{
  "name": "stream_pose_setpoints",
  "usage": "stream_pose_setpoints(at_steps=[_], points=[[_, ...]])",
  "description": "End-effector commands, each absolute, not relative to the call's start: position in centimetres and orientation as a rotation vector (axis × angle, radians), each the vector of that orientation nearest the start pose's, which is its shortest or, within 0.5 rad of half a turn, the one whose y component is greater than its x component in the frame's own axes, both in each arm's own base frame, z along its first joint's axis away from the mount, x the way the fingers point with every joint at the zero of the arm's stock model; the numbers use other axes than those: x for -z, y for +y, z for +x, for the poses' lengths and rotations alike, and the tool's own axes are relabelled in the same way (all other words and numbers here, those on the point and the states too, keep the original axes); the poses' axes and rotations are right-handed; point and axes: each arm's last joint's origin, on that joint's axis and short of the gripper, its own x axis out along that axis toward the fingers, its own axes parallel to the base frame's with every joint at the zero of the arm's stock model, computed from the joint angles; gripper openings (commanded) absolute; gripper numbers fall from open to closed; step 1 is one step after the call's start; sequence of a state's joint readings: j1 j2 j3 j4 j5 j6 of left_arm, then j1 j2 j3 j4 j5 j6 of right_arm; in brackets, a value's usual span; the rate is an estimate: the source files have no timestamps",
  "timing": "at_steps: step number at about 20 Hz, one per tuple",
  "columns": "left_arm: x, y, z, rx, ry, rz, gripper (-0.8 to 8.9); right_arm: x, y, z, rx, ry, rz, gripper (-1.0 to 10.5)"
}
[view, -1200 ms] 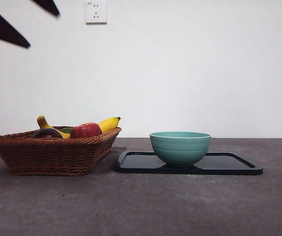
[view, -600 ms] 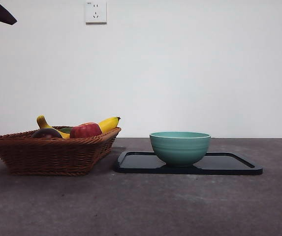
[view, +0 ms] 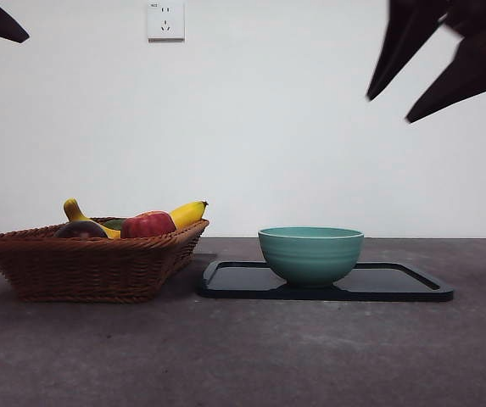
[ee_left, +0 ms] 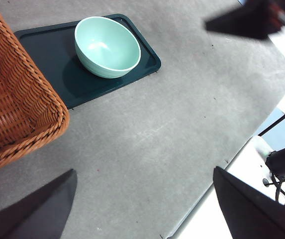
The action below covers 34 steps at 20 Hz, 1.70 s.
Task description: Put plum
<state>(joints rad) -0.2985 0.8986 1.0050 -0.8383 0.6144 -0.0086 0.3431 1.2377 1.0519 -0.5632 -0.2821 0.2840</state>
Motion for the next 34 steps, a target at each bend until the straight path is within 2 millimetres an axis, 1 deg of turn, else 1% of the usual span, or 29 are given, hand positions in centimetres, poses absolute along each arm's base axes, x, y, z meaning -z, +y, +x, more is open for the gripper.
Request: stream_pose_setpoints(at_steps=[1,3,5,8,11,13,15,17,18,20,21,23,25,29,31,34], points=[[-33.9,-6.4,15.0,0.885,0.727,-0.111,4.37,-30.1,10.1,27.2,-0.46,0.855,0.173,2.6],[-33.9,-6.4,15.0,0.885,0.727,-0.111,4.37,-29.5,10.5,29.9,-0.429,0.893,0.131,2.6],[-33.9,-6.4,15.0,0.885,0.727,-0.111,4.37,-28.7,10.8,32.1,-0.403,0.925,0.104,2.6],[-33.9,-6.4,15.0,0.885,0.727,-0.111,4.37,-26.9,11.2,34.4,-0.394,0.967,0.087,2.6],[-33.9,-6.4,15.0,0.885,0.726,-0.11,4.37,-24.2,11.7,35.9,-0.389,1.02,0.082,2.6],[-33.9,-6.4,15.0,0.885,0.726,-0.11,4.37,-22.6,11.9,36.6,-0.39,1.05,0.083,2.6],[-33.9,-6.4,15.0,0.885,0.726,-0.11,4.37,-21.3,12.2,37.1,-0.389,1.077,0.079,2.6],[-33.9,-6.4,15.0,0.885,0.727,-0.11,4.37,-20.4,12.3,37.4,-0.386,1.095,0.078,2.5],[-33.9,-6.4,15.0,0.885,0.727,-0.111,4.37,-20.3,12.3,37.4,-0.385,1.098,0.076,2.2],[-33.9,-6.4,15.0,0.885,0.728,-0.111,4.37,-20.2,12.4,37.5,-0.386,1.094,0.076,1.3],[-33.9,-6.4,15.0,0.885,0.727,-0.111,4.37,-20.2,12.4,37.5,-0.388,1.09,0.076,1.0],[-33.9,-6.4,15.0,0.885,0.727,-0.111,4.37,-20.2,12.4,37.6,-0.388,1.089,0.076,0.9],[-33.9,-6.4,15.0,0.885,0.727,-0.111,4.37,-20.2,12.4,37.6,-0.388,1.085,0.076,0.1],[-33.9,-6.4,15.0,0.885,0.728,-0.111,4.37,-20.6,12.4,37.7,-0.39,1.057,0.081,0.1],[-33.9,-6.4,15.0,0.885,0.728,-0.111,4.37,-21.4,12.4,37.6,-0.393,1.035,0.083,0.1],[-33.9,-6.4,15.0,0.885,0.727,-0.111,4.37,-24.2,12.0,36.5,-0.404,0.974,0.086,0.1]])
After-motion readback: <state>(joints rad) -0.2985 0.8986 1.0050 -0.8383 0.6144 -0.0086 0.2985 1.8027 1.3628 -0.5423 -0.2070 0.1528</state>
